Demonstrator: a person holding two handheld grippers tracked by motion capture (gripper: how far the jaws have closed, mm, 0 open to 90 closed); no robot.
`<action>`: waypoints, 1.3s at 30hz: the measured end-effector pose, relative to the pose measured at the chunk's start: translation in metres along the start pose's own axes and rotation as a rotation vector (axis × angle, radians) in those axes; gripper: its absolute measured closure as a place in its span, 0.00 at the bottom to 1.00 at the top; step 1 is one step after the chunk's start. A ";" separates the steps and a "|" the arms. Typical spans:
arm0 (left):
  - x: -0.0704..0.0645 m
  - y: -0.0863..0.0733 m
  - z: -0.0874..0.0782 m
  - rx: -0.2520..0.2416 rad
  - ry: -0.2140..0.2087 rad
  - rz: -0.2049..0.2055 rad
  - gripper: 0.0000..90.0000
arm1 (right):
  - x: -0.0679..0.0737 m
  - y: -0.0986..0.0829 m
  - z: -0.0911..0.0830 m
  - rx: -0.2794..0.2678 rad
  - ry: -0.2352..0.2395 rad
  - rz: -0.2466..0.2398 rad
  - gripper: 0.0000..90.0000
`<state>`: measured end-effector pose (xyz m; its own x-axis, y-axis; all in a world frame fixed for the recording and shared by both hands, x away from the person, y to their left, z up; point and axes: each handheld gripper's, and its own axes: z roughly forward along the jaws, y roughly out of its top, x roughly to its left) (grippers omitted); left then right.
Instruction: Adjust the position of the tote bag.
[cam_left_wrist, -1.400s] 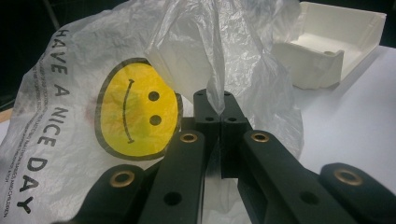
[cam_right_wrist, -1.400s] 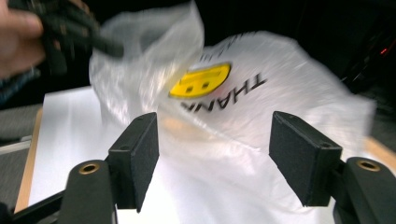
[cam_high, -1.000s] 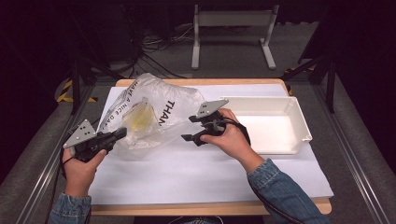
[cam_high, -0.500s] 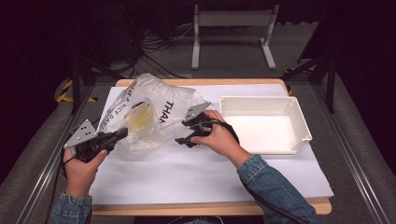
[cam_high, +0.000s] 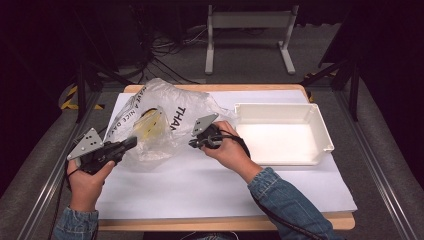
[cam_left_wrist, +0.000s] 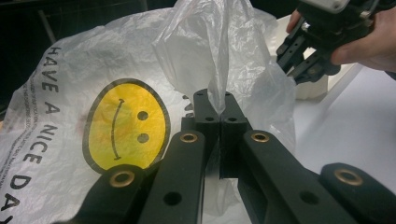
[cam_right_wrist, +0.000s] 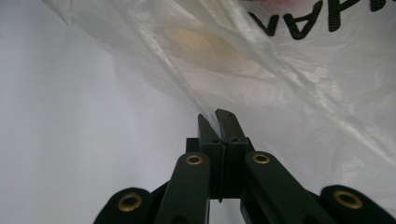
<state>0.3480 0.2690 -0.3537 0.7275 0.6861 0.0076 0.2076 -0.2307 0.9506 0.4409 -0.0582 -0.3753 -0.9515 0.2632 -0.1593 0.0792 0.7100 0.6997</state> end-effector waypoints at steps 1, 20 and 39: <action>0.000 0.001 -0.001 -0.003 0.002 0.000 0.99 | 0.002 0.001 -0.003 -0.011 0.012 0.009 1.00; -0.002 0.007 -0.017 -0.046 0.020 0.006 0.99 | 0.068 0.016 -0.036 -0.076 0.241 -0.008 1.00; 0.002 0.003 -0.015 -0.032 0.021 -0.006 0.99 | 0.080 0.027 -0.059 -0.268 0.266 0.070 0.41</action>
<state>0.3404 0.2803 -0.3467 0.7125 0.7017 0.0078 0.1909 -0.2046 0.9601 0.3491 -0.0563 -0.3279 -0.9933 0.1008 0.0569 0.0995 0.4914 0.8652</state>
